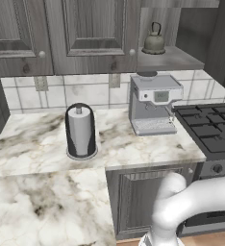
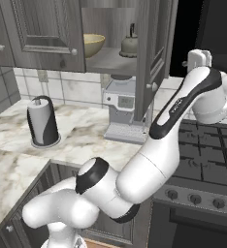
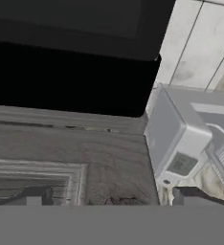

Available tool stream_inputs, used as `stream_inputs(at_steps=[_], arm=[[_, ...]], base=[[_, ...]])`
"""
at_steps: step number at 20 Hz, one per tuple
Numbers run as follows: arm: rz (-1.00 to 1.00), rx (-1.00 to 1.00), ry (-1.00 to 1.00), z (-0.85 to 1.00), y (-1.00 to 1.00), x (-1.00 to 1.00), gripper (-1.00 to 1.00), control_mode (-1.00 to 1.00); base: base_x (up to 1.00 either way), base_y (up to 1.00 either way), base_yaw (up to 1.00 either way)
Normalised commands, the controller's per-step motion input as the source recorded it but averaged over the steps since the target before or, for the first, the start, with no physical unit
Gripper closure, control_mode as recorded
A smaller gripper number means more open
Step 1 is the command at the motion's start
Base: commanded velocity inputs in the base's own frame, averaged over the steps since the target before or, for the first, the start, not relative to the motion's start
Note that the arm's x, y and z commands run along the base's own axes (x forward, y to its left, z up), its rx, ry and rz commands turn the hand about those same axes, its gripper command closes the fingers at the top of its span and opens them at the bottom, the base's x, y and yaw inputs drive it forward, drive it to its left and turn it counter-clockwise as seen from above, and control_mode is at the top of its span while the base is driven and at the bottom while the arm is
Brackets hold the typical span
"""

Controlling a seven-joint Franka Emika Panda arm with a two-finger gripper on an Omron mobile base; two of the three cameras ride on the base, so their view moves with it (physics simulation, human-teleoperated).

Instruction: Pick the mug and place it in the sink. Pick the bowl and place it in the open cabinet and then close the cabinet.

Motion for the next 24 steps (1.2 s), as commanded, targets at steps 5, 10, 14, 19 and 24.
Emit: stream_inputs(at_steps=[5,10,14,19,24], arm=[[0.0,0.04,0.01,0.22,0.48,0.0,-1.0,-1.0],[0.0,0.0,0.05,0.16,1.0,0.1,-1.0,-1.0],[0.0,0.0,0.04,0.16,1.0,0.16,-1.0,-1.0],[-0.07,0.04,0.0,0.16,1.0,-0.01,-1.0,-1.0],[-0.29,0.02,-0.17,0.04,1.0,-0.01,-1.0,-1.0]], base=[[0.0,0.0,0.0],[0.0,0.0,0.0],[0.0,0.0,0.0],[0.0,0.0,0.0],[0.0,0.0,0.0]])
